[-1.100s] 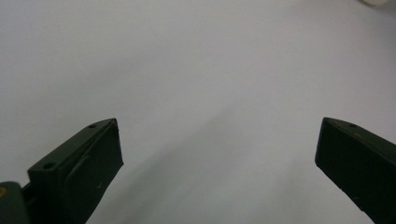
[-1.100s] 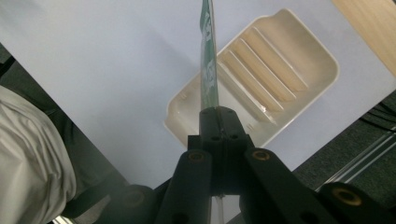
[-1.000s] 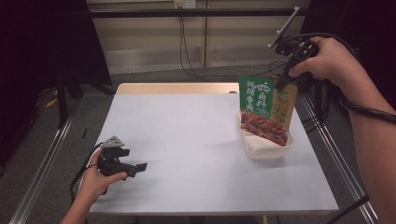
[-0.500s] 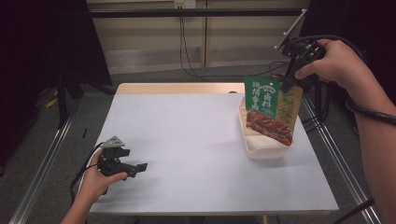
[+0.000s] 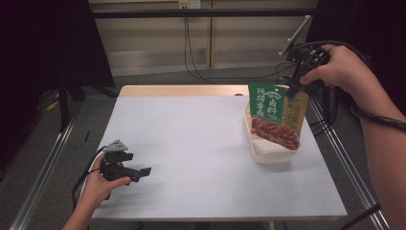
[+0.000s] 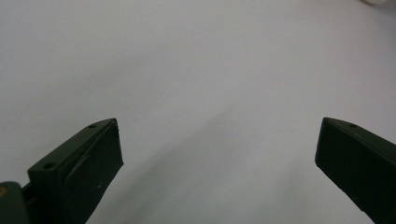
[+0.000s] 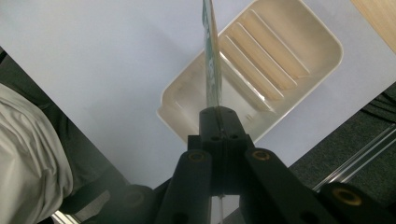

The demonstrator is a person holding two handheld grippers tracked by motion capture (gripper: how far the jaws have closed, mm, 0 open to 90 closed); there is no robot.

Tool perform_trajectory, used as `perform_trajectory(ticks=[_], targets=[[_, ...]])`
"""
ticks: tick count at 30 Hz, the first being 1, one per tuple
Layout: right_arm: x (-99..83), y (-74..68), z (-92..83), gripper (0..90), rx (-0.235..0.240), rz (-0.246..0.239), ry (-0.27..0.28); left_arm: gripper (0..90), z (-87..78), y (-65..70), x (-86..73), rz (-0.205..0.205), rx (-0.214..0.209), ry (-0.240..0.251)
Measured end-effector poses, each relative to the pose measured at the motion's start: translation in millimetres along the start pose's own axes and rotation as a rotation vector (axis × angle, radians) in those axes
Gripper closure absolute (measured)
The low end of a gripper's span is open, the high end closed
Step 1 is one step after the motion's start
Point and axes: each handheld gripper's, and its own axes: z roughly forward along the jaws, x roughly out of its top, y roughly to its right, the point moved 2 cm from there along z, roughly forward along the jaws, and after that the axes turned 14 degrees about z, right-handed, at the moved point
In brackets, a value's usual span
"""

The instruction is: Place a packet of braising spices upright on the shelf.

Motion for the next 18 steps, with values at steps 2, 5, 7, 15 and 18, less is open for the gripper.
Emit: perform_trajectory(ticks=[2, 5, 7, 15, 18], targets=[[0.0, 0.0, 0.9, 90.0, 0.0, 0.001, -0.006, 0.4, 0.0, -0.1, 0.0, 0.0, 0.0, 0.0], [0.6, 0.2, 4.2, 90.0, 0.006, 0.002, -0.006, 0.4, -0.1, -0.2, 0.1, -0.003, 0.0, 0.004], [0.5, 0.8, 6.1, 90.0, 0.008, 0.0, -0.006, 0.4, 0.0, -0.2, 0.0, -0.006, 0.002, 0.007], [-0.4, 2.9, 14.6, 90.0, 0.023, -0.004, -0.017, 0.4, 0.3, -0.9, 0.0, 0.003, -0.001, 0.002], [-0.1, 2.6, 16.7, 90.0, 0.019, -0.015, -0.02, 0.4, 0.3, -0.4, 0.0, 0.0, -0.004, 0.002]])
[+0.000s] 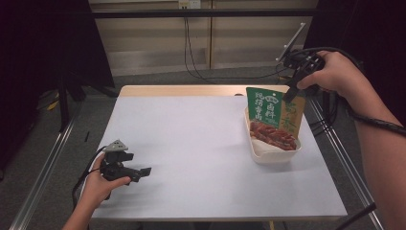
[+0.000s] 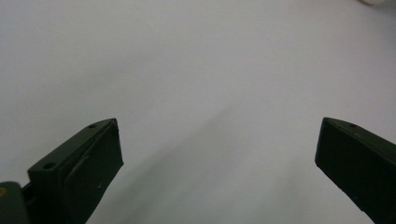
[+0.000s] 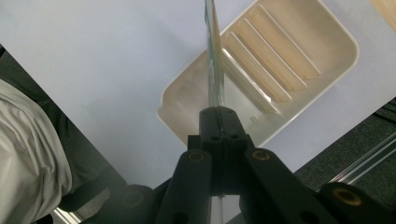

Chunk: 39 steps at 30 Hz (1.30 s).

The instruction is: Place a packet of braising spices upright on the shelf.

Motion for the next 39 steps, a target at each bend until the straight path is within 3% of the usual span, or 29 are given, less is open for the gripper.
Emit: perform_trajectory(ticks=[20, 39], targets=[[-0.6, 1.5, 12.2, 90.0, -0.003, -0.013, -0.004, 0.4, -0.3, 0.0, 0.0, -0.001, 0.0, 0.002], [-6.8, 7.9, 15.6, 90.0, 0.002, 0.013, 0.0, 0.4, -0.2, 0.3, 0.2, -0.002, 0.002, 0.003]])
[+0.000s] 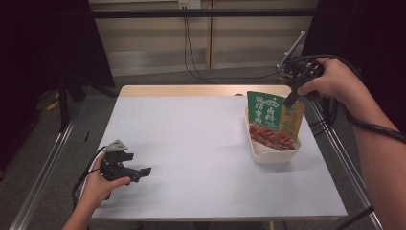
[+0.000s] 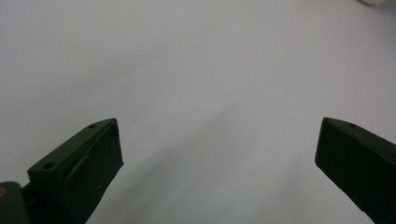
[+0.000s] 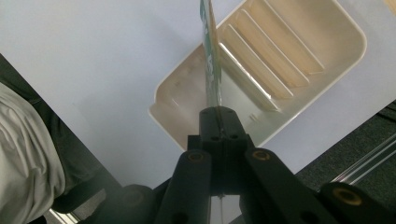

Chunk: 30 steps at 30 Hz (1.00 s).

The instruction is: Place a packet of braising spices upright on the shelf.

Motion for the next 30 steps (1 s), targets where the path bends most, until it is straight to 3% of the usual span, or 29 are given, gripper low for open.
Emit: perform_trajectory(ticks=[10, 14, 22, 30], targets=[[-2.3, 6.6, 0.5, 90.0, -0.015, -0.004, 0.003, 0.4, 0.0, 0.2, 0.0, -0.001, 0.004, 0.002], [-3.6, 8.6, 0.9, 90.0, -0.012, 0.022, -0.002, 0.4, -0.1, -0.1, -0.1, 0.0, 0.003, -0.001], [-4.5, 11.5, 1.3, 90.0, -0.028, 0.027, 0.002, 0.4, 0.2, -0.2, -0.1, 0.003, 0.003, -0.004], [-5.5, 11.1, -4.2, 80.9, -0.035, 0.024, 0.029, 0.4, 0.4, -1.0, -0.1, 0.006, 0.003, -0.002]])
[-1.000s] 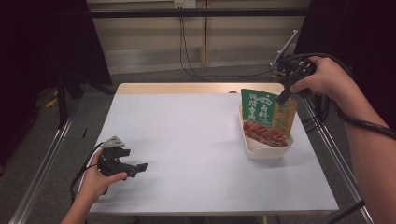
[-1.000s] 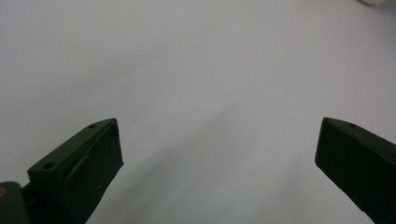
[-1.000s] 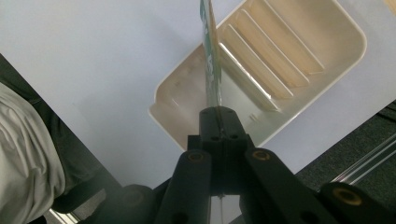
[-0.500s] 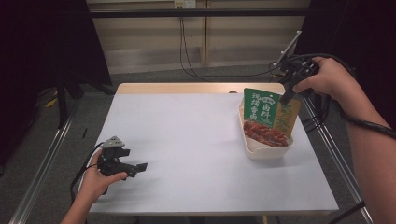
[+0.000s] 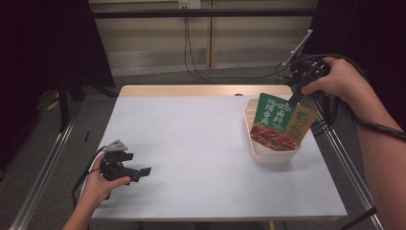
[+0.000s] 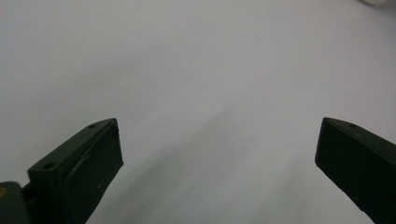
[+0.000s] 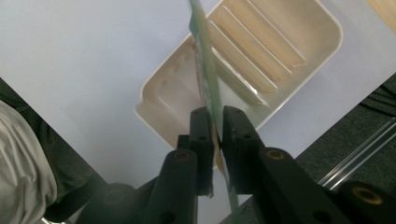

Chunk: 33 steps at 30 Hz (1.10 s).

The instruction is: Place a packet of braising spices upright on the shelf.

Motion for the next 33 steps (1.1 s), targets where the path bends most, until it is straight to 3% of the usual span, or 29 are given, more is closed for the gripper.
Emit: perform_trajectory(ticks=[4, 8, 10, 13, 18, 26, 27, 33], targets=[[-0.2, -1.6, -2.6, 76.0, -0.01, 0.01, 0.0, 0.4, 0.4, 0.8, 0.8, -0.006, -0.007, 0.007], [0.5, -1.6, -3.3, 62.3, -0.026, 0.022, 0.007, 0.4, 0.2, 0.9, 0.7, -0.005, -0.007, 0.007], [0.7, -1.9, -3.8, 59.7, -0.028, 0.026, 0.001, 0.4, 0.2, 1.0, 0.7, -0.005, -0.003, 0.008], [3.1, -4.4, -5.8, 47.0, -0.025, 0.036, 0.014, 0.4, -0.3, 0.8, 0.8, -0.006, -0.001, 0.009], [7.3, -10.4, -9.3, 38.5, -0.035, 0.031, 0.012, 0.4, -0.5, 1.3, 0.7, -0.005, -0.004, 0.01], [13.0, -21.5, -10.9, 31.8, -0.027, 0.012, 0.006, 0.4, 0.0, 1.3, 2.1, -0.001, -0.001, 0.01], [14.9, -23.3, -11.3, 27.7, -0.035, 0.011, 0.01, 0.4, -0.2, 2.3, 2.1, -0.005, -0.011, 0.011], [17.7, -29.1, -14.9, 25.1, -0.034, 0.005, 0.017, 0.4, -1.4, 1.6, 2.2, -0.004, -0.005, 0.016]])
